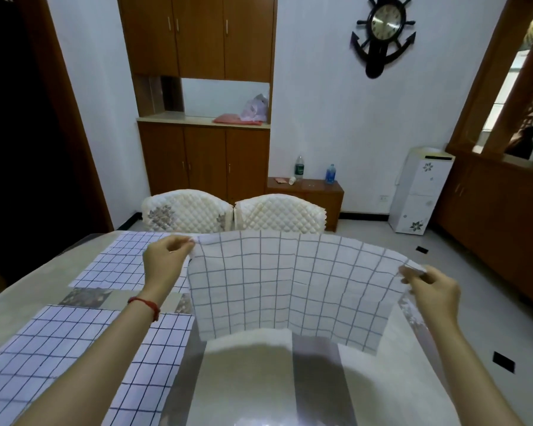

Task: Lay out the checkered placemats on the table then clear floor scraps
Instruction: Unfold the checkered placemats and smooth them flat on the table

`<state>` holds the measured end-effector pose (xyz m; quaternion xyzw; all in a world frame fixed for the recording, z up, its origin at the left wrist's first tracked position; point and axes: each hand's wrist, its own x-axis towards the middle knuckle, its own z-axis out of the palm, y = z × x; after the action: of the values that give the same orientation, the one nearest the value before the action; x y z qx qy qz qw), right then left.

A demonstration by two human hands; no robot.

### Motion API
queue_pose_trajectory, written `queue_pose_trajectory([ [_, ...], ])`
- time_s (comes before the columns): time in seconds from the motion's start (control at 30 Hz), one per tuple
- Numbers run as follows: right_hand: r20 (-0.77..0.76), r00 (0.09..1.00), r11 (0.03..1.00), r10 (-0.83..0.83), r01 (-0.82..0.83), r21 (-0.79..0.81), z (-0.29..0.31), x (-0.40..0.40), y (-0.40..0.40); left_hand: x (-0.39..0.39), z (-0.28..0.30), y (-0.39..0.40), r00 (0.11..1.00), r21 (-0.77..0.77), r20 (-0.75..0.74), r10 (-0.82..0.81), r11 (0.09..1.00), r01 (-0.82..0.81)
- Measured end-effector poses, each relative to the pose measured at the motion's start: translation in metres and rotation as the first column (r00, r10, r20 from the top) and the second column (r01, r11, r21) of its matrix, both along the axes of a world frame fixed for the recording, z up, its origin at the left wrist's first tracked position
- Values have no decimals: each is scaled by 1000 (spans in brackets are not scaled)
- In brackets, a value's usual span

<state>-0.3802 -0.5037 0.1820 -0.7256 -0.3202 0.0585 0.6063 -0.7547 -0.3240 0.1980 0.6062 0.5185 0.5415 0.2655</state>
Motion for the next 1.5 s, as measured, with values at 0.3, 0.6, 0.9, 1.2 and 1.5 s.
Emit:
queue_pose_trajectory([
  [0.3, -174, 983, 995, -64, 50, -81, -106, -6, -57, -36, -106, -61, 991, -132, -103, -87, 988, 73],
  [0.6, -235, 970, 944, -66, -15, -329, -180, -16, -84, -48, -185, -93, 962, -307, -221, -159, 948, 87],
  [0.9, -415, 908, 892, -55, -142, -429, -210, -12, -94, -41, -224, -109, 997, -633, -8, 76, 771, -63],
  [1.2, -634, 750, 936, -190, -57, -347, -209, -13, -92, -36, -229, -105, 893, -839, 214, 395, 543, -39],
  [1.5, -393, 899, 832, -195, -60, -551, -224, -22, -102, -39, -241, -115, 980, -752, 11, 199, 647, -123],
])
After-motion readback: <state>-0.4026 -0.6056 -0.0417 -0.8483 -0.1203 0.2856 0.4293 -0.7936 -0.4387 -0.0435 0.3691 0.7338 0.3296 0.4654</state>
